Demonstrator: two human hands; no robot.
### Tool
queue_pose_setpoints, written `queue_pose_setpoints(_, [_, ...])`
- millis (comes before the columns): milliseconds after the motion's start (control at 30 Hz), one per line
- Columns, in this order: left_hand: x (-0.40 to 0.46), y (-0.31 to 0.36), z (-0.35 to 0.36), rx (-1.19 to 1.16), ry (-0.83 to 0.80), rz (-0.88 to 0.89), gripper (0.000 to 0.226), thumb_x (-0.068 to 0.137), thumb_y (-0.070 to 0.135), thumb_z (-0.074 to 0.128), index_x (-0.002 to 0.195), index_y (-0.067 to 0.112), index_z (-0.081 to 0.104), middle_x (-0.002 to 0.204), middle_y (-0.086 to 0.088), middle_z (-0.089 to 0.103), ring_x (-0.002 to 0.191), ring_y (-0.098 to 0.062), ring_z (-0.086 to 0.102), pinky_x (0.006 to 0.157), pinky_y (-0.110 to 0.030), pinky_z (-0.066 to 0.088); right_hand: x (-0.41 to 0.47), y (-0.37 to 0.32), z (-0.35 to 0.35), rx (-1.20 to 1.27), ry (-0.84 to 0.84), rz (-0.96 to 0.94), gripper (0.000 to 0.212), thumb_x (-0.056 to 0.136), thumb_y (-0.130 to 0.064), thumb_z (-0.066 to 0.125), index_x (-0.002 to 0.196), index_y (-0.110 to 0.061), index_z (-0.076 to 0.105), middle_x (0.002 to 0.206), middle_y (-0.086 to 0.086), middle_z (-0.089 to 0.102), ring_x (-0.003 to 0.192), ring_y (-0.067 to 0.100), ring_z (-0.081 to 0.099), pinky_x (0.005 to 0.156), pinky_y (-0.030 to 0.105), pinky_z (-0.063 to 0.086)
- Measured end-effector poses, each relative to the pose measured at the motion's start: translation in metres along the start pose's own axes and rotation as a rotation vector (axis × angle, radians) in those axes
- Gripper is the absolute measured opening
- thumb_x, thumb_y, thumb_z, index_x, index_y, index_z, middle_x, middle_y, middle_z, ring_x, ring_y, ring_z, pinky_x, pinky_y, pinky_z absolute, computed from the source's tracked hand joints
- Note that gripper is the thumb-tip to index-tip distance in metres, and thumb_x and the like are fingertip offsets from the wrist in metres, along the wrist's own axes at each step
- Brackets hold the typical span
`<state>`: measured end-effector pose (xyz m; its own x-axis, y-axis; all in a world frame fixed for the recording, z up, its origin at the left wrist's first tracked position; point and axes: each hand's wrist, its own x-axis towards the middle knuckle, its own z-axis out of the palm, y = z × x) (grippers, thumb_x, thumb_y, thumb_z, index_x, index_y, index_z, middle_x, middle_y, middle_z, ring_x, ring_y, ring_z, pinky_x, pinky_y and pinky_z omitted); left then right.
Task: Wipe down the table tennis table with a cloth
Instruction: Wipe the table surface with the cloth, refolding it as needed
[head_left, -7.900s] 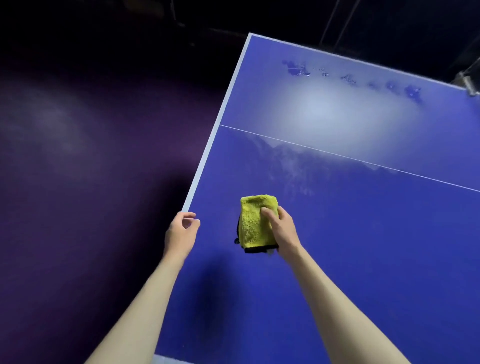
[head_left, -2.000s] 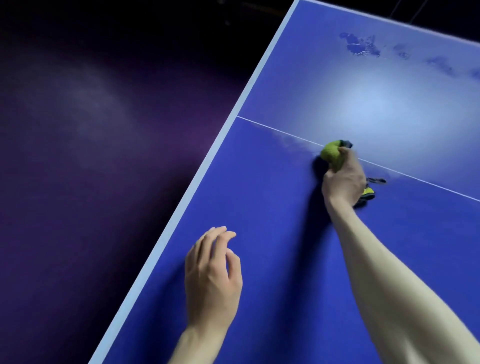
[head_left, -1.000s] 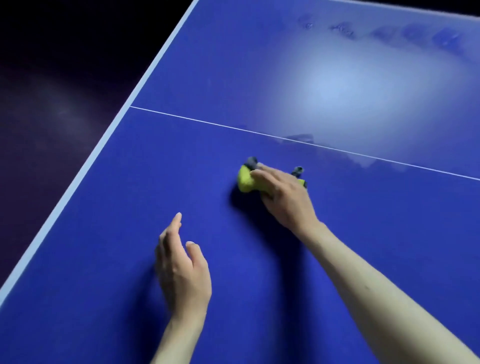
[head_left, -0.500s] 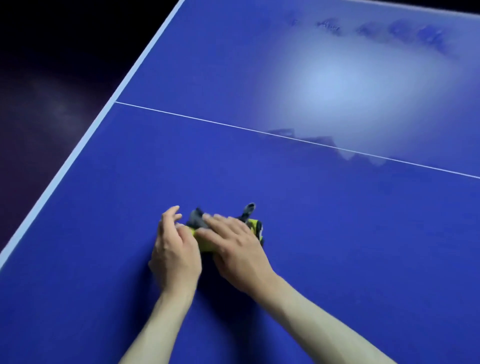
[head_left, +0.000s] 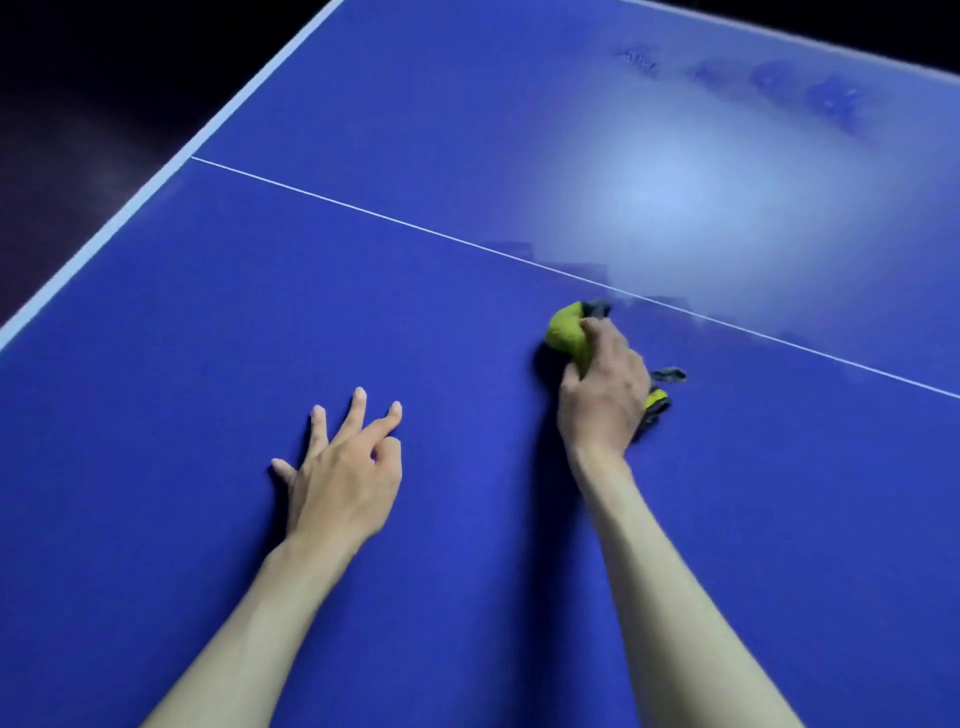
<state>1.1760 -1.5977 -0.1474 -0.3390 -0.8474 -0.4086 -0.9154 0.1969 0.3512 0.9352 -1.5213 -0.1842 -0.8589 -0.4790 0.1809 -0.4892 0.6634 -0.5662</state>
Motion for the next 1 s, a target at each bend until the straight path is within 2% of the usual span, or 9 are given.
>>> queue_pose_setpoints(167, [-0.004, 0.002, -0.003, -0.095, 0.0, -0.021, 0.052, 0.104, 0.032, 0.022, 0.147, 0.054, 0.04, 0.167, 0.023, 0.01, 0.158, -0.016, 0.0, 0.117, -0.069, 0.004, -0.148, -0.049, 0.001, -0.003, -0.366, -0.593, 0.058, 0.084, -0.009, 0.053, 0.139, -0.029, 0.058, 0.153, -0.005, 0.053, 0.136, 0.022, 0.051, 0.116, 0.04, 0.037])
queue_pose_setpoints(267, [-0.013, -0.005, -0.003, -0.213, 0.062, -0.025, 0.049, 0.104, 0.03, 0.028, 0.147, 0.045, 0.047, 0.167, 0.018, 0.018, 0.157, -0.012, 0.005, 0.122, -0.062, 0.004, -0.109, -0.008, -0.011, 0.006, -0.38, -0.731, 0.061, 0.083, -0.008, 0.05, 0.139, -0.029, 0.058, 0.153, -0.004, 0.054, 0.134, 0.024, 0.055, 0.113, 0.044, 0.041])
queue_pose_setpoints(333, [-0.023, -0.004, 0.002, -0.193, 0.135, 0.0, 0.047, 0.104, 0.03, 0.034, 0.149, 0.04, 0.045, 0.168, 0.014, 0.021, 0.157, -0.014, 0.006, 0.124, -0.058, 0.006, -0.043, 0.036, -0.024, -0.031, -0.251, -0.591, 0.063, 0.078, -0.006, 0.054, 0.138, -0.025, 0.061, 0.147, 0.0, 0.06, 0.126, 0.029, 0.061, 0.108, 0.048, 0.046])
queue_pose_setpoints(467, [-0.047, 0.014, 0.029, -0.074, 0.212, 0.131, 0.049, 0.105, 0.03, 0.04, 0.154, 0.034, 0.041, 0.169, 0.004, 0.021, 0.157, -0.018, 0.008, 0.127, -0.05, 0.006, 0.055, 0.132, -0.085, -0.135, -0.086, -0.06, 0.066, 0.084, -0.005, 0.065, 0.146, -0.027, 0.054, 0.142, 0.01, 0.063, 0.124, 0.038, 0.061, 0.105, 0.047, 0.048])
queue_pose_setpoints(600, [-0.079, 0.039, 0.057, -0.076, 0.192, 0.151, 0.056, 0.104, 0.018, 0.035, 0.157, 0.036, 0.033, 0.17, 0.004, 0.015, 0.157, -0.018, 0.007, 0.127, -0.047, 0.008, 0.055, 0.123, -0.08, -0.128, -0.001, 0.173, 0.06, 0.086, -0.015, 0.057, 0.145, -0.026, 0.054, 0.138, 0.013, 0.064, 0.125, 0.04, 0.057, 0.108, 0.051, 0.043])
queue_pose_setpoints(700, [-0.1, 0.048, 0.075, -0.092, 0.21, 0.099, 0.055, 0.103, 0.018, 0.039, 0.155, 0.034, 0.036, 0.167, 0.003, 0.024, 0.155, -0.02, 0.018, 0.125, -0.045, 0.018, -0.008, 0.075, -0.054, -0.037, -0.036, -0.041, 0.061, 0.077, -0.021, 0.054, 0.137, -0.024, 0.061, 0.135, 0.003, 0.067, 0.122, 0.033, 0.061, 0.107, 0.045, 0.044])
queue_pose_setpoints(867, [-0.117, 0.054, 0.088, -0.18, 0.401, 0.023, 0.05, 0.088, 0.009, 0.052, 0.137, 0.022, 0.057, 0.153, -0.002, 0.05, 0.138, -0.026, 0.049, 0.111, -0.05, 0.041, -0.129, 0.042, -0.051, -0.04, -0.382, -0.683, 0.061, 0.081, -0.013, 0.054, 0.139, -0.028, 0.059, 0.152, -0.006, 0.054, 0.138, 0.022, 0.051, 0.117, 0.04, 0.038])
queue_pose_setpoints(933, [-0.125, 0.056, 0.094, -0.188, 0.434, 0.007, 0.05, 0.087, 0.009, 0.053, 0.136, 0.02, 0.056, 0.151, -0.002, 0.053, 0.136, -0.026, 0.051, 0.109, -0.051, 0.044, -0.109, 0.062, -0.063, -0.038, -0.434, -0.85, 0.062, 0.081, -0.01, 0.056, 0.14, -0.028, 0.058, 0.151, -0.005, 0.055, 0.136, 0.022, 0.054, 0.114, 0.04, 0.041])
queue_pose_setpoints(1000, [-0.134, 0.061, 0.102, -0.179, 0.433, 0.014, 0.051, 0.089, 0.009, 0.052, 0.139, 0.02, 0.053, 0.153, -0.001, 0.051, 0.137, -0.024, 0.051, 0.11, -0.051, 0.043, -0.05, 0.097, -0.074, -0.031, -0.325, -0.794, 0.064, 0.075, -0.005, 0.061, 0.137, -0.022, 0.062, 0.144, 0.001, 0.062, 0.128, 0.028, 0.06, 0.106, 0.044, 0.047])
